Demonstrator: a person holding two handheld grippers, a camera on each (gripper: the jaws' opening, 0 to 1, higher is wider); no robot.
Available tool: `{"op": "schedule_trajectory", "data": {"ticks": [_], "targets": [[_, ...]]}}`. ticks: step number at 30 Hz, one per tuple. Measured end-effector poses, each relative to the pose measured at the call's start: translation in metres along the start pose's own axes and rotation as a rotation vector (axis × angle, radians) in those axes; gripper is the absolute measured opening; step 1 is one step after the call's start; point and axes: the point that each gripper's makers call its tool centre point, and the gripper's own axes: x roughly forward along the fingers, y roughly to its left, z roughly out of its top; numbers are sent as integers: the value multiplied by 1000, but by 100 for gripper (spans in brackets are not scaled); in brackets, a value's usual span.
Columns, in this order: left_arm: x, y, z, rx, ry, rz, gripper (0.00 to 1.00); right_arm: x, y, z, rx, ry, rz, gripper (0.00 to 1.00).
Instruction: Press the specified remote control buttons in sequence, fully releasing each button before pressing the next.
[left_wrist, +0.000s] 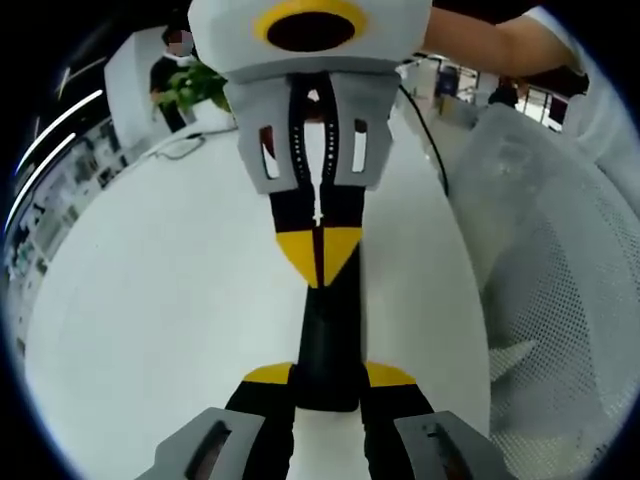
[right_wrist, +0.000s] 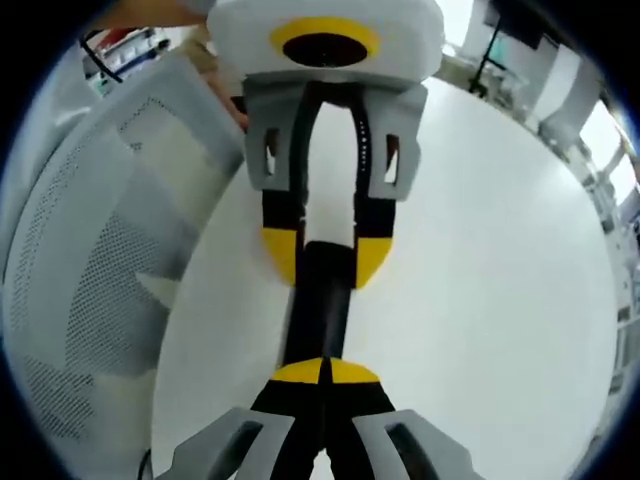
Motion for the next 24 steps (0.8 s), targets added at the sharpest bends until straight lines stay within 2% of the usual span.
{"op": "schedule_trajectory", "data": {"ticks": [10,16,24], "targets": [[1,1,-1,-1,-4,2,24,-3,2,1,-8,-37,-40,0],[1,1,-1,-2,-6,2,24,-16,0,9,-6,-75,-86,0],[1,1,-1,-1,-2,2,24,-27,0,14,-13,-92,-129,0]]}}
